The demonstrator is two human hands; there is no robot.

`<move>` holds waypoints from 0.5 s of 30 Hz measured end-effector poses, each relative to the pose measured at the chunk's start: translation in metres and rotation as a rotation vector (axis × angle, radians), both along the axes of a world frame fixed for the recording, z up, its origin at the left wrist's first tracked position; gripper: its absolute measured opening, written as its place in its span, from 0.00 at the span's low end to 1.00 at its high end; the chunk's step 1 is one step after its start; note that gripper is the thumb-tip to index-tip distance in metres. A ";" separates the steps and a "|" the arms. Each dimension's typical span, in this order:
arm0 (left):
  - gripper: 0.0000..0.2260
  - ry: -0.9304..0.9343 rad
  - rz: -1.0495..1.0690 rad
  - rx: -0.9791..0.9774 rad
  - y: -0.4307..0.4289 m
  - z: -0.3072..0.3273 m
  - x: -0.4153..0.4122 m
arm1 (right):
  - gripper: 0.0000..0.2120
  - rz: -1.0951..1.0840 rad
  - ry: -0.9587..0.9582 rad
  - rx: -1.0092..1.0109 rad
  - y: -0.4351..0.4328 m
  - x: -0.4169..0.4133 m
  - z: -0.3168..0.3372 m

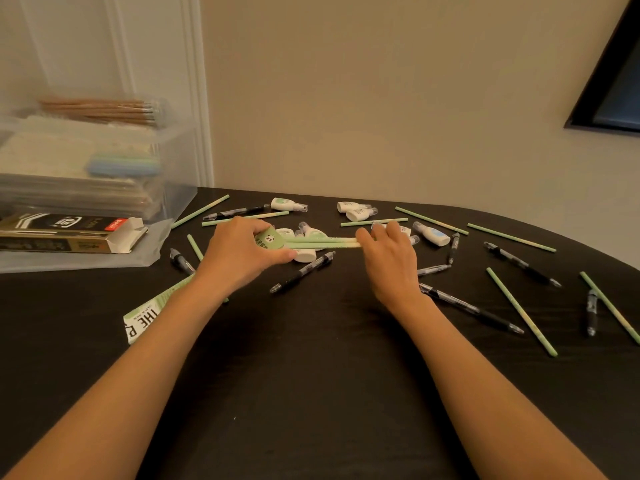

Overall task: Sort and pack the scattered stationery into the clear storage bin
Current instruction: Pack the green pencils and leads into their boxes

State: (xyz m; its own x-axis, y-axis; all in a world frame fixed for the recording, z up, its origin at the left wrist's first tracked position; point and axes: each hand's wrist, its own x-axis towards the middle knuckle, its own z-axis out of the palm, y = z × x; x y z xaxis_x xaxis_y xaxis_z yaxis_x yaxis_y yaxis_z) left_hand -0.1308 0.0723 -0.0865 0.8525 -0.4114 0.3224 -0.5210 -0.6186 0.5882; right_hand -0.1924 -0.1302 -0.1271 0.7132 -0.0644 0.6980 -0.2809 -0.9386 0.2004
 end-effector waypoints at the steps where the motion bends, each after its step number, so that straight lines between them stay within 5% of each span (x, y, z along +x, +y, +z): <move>1: 0.25 -0.007 -0.021 0.040 -0.001 0.000 -0.001 | 0.17 0.016 -0.064 -0.023 0.001 0.000 0.000; 7: 0.30 -0.021 -0.137 0.295 -0.012 -0.004 -0.008 | 0.19 0.093 -0.100 0.058 0.019 0.006 0.001; 11: 0.31 -0.048 -0.122 0.261 -0.012 -0.005 -0.008 | 0.20 0.135 0.256 0.076 0.030 0.005 0.005; 15: 0.30 -0.059 -0.151 0.258 -0.014 -0.008 -0.009 | 0.19 0.273 0.209 0.377 0.029 0.005 0.006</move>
State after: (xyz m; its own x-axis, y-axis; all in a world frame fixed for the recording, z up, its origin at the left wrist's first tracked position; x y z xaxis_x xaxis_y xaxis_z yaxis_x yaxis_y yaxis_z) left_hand -0.1403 0.0579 -0.0943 0.7583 -0.6068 0.2382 -0.6471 -0.6567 0.3873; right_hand -0.1875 -0.1012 -0.1214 0.8611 -0.0759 0.5027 -0.0051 -0.9900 -0.1408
